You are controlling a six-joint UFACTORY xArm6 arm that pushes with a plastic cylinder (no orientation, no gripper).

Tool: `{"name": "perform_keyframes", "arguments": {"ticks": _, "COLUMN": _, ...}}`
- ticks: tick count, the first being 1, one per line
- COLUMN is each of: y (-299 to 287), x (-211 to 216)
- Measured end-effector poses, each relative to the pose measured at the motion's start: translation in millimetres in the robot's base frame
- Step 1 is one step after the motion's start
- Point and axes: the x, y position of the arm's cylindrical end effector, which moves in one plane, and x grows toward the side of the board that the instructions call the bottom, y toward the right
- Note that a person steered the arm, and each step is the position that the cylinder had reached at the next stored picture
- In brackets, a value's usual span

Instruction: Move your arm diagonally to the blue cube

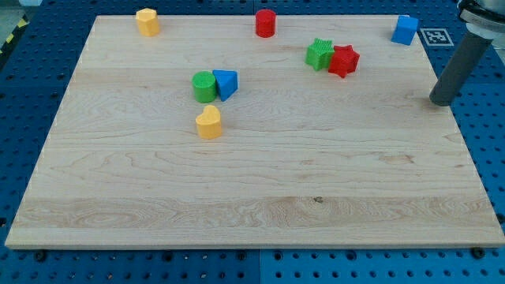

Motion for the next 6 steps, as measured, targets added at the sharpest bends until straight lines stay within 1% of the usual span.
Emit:
{"name": "perform_keyframes", "arguments": {"ticks": 1, "y": 0.0, "x": 0.0}}
{"name": "perform_keyframes", "arguments": {"ticks": 2, "y": -8.9, "x": -13.1}}
{"name": "perform_keyframes", "arguments": {"ticks": 3, "y": -36.1, "x": -59.6}}
{"name": "perform_keyframes", "arguments": {"ticks": 4, "y": -39.1, "x": -77.1}}
{"name": "perform_keyframes", "arguments": {"ticks": 5, "y": -58.8, "x": -90.0}}
{"name": "perform_keyframes", "arguments": {"ticks": 6, "y": -82.5, "x": -85.8}}
